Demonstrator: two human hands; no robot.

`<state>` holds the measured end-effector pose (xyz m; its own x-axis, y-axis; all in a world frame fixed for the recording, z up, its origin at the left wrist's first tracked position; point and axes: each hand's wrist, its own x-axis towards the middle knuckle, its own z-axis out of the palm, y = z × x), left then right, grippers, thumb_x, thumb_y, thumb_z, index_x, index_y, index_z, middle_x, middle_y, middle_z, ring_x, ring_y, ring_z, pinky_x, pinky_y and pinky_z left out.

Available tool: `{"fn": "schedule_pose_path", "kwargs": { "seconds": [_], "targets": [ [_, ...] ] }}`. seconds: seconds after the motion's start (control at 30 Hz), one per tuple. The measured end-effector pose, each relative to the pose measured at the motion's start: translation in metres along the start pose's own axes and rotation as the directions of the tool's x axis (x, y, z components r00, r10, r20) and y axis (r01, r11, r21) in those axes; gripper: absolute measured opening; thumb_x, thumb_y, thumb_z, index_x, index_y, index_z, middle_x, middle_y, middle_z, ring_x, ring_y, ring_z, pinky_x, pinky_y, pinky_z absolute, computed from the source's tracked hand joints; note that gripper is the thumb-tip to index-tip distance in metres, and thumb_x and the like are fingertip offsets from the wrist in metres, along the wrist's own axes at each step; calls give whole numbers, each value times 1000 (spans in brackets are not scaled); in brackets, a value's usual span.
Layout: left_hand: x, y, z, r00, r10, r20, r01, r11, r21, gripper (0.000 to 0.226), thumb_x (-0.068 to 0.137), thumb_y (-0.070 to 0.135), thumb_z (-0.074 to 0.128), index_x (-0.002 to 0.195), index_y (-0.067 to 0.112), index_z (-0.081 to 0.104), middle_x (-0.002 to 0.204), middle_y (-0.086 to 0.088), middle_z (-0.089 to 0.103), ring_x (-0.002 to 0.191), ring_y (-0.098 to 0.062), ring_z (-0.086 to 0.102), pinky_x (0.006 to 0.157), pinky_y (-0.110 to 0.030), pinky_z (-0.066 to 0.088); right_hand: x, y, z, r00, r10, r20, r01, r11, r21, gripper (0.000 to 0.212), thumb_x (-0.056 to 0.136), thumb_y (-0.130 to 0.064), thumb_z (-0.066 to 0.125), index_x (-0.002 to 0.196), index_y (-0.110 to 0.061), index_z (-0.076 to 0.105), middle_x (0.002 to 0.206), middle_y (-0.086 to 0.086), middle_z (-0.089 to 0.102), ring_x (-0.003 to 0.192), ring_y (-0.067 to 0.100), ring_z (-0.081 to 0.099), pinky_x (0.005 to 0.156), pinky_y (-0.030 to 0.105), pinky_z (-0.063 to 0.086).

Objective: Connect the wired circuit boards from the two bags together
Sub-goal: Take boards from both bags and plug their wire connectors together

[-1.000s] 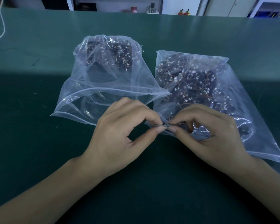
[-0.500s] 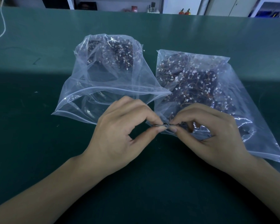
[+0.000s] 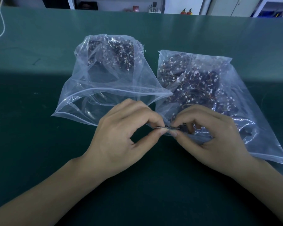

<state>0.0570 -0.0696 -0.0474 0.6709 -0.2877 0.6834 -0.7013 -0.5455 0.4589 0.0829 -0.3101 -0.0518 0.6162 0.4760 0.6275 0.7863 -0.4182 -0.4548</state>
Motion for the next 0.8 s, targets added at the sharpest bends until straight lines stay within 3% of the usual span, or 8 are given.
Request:
{"fn": "schedule_pose_path", "kwargs": {
  "seconds": [0.1, 0.2, 0.33, 0.63, 0.8],
  "targets": [
    [-1, 0, -1, 1000, -29, -12, 29, 1000, -12, 8, 96, 16, 78, 89, 13, 74, 86, 10, 67, 83, -13, 63, 79, -28, 48, -1, 2, 0, 999, 27, 44, -24, 997, -71, 24, 88, -14, 81, 111, -15, 73, 98, -6, 66, 73, 17, 58, 71, 25, 49],
    [-4, -3, -1, 998, -43, 34, 45, 998, -37, 10, 93, 14, 76, 86, 14, 70, 79, 11, 62, 77, -16, 62, 74, -32, 49, -3, 5, 0, 998, 55, 34, -52, 994, -95, 33, 85, -1, 77, 112, -19, 73, 98, -8, 67, 74, 15, 58, 75, 16, 44],
    [-3, -6, 3, 995, 24, 99, -29, 998, 50, 9, 97, 18, 78, 89, 16, 75, 76, 10, 58, 73, -15, 57, 68, -39, 50, -2, 6, 0, 999, 32, -9, -32, 996, -79, 29, 88, -2, 76, 110, -22, 72, 96, -8, 67, 74, 14, 59, 74, 17, 45],
    [-2, -9, 9, 981, 190, -40, -180, 967, 179, 10, 100, 26, 81, 94, 20, 87, 77, 2, 65, 65, -15, 57, 53, -37, 49, -3, 5, 0, 999, 12, -47, -16, 998, -67, 18, 91, -1, 76, 104, -13, 76, 97, -4, 68, 73, 17, 59, 73, 19, 46],
    [-1, -11, 8, 981, 190, -24, -182, 963, 200, 7, 99, 26, 81, 102, 26, 88, 74, 2, 61, 64, -13, 50, 50, -38, 46, -3, 5, -1, 997, 14, -74, -21, 996, -90, 17, 91, 0, 75, 104, -11, 77, 99, -4, 70, 73, 14, 59, 71, 21, 48]
  ]
}}
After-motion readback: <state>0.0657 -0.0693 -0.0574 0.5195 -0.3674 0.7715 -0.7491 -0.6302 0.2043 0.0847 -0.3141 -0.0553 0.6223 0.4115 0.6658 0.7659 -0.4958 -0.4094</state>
